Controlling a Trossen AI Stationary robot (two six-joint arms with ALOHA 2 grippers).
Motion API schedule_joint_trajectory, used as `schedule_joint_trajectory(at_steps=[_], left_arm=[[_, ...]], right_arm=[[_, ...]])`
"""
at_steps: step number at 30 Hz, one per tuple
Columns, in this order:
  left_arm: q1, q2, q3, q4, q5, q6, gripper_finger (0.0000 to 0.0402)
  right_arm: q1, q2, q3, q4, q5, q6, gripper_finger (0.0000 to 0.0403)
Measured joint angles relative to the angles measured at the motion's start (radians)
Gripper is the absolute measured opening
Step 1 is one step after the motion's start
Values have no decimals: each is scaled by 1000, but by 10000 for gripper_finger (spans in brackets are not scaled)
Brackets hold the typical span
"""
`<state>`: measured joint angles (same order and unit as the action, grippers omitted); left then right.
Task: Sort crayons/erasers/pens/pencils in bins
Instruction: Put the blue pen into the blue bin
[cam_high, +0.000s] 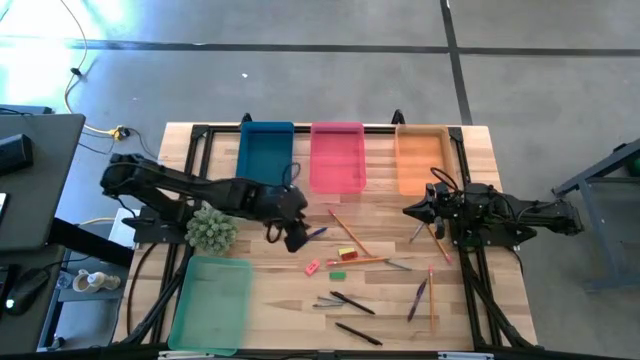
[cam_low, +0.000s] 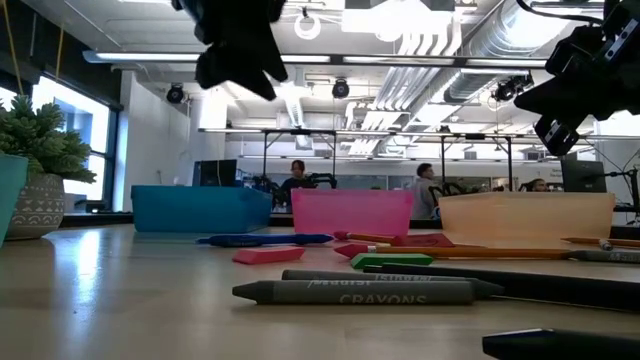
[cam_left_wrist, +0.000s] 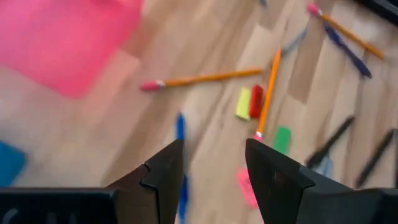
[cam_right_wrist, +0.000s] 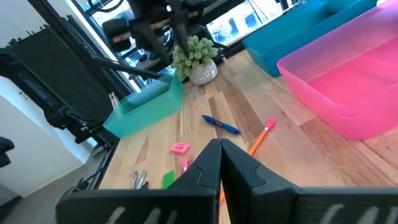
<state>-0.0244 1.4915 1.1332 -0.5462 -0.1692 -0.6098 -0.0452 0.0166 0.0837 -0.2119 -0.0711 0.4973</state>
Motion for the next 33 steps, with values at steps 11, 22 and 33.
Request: schedule_joint_trajectory(at_steps=[11,22,33], left_arm=[[20,163,63,-113,108,-72,160],[17,259,62,-117,133,-164,160],[17,346,62,-115,139,-203,160]], right_arm=[[0,3,0,0,0,0,0],[0,3,0,0,0,0,0],[0,3,0,0,0,0,0]])
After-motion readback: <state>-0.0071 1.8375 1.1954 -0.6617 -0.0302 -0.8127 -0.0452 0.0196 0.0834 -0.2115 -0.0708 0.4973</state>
